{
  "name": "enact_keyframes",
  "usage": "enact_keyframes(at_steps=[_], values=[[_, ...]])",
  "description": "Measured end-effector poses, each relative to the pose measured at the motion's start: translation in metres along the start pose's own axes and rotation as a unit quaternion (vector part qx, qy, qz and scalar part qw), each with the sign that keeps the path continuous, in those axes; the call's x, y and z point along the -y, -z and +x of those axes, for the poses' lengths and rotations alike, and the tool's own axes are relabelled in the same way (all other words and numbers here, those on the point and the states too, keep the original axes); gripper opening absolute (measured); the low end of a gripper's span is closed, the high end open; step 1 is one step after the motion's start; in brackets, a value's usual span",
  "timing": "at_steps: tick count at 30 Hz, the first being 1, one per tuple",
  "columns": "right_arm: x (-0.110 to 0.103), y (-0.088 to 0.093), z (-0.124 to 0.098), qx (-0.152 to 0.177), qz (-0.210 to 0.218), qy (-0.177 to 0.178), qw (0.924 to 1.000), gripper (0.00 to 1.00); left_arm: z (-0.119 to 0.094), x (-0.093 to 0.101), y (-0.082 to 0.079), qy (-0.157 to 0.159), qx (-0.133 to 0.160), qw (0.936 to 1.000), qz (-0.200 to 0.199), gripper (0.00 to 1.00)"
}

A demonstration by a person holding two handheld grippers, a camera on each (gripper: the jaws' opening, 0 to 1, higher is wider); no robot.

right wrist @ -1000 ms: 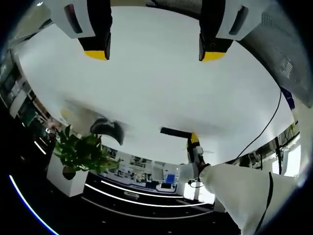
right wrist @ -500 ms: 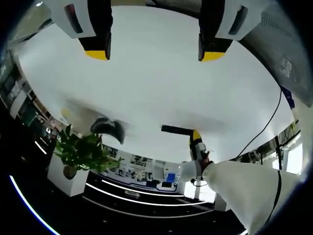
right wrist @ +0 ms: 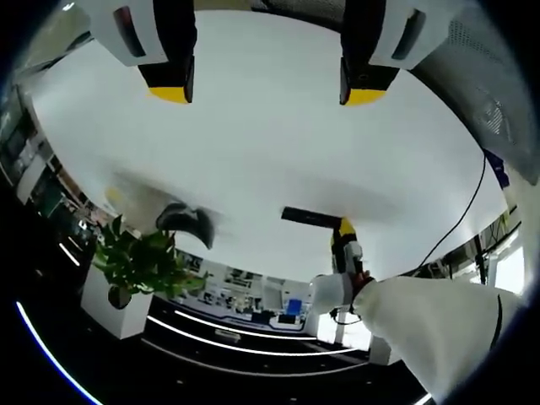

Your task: Press the specified remote control buttons in sequence, fully releasing each button before pressing the next.

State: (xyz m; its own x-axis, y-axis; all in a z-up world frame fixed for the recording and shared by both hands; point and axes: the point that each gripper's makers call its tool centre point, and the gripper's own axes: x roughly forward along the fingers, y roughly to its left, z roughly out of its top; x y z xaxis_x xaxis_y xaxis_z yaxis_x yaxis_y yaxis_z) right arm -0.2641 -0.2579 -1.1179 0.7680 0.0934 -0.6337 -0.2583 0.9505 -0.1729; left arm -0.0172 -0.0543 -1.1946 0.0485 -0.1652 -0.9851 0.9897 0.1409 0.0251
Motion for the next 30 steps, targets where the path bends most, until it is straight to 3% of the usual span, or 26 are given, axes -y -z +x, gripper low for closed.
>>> enact_keyframes(at_steps=[19, 30], values=[[-0.001, 0.002, 0.000, -0.003, -0.001, -0.006, 1.0000, 0.62, -0.001, 0.049, 0.008, -0.001, -0.019, 0.9997, 0.015, 0.23], [0.000, 0.003, 0.001, -0.009, 0.003, -0.005, 0.9999, 0.58, -0.001, 0.066, 0.010, -0.001, -0.006, 1.0000, 0.000, 0.23]])
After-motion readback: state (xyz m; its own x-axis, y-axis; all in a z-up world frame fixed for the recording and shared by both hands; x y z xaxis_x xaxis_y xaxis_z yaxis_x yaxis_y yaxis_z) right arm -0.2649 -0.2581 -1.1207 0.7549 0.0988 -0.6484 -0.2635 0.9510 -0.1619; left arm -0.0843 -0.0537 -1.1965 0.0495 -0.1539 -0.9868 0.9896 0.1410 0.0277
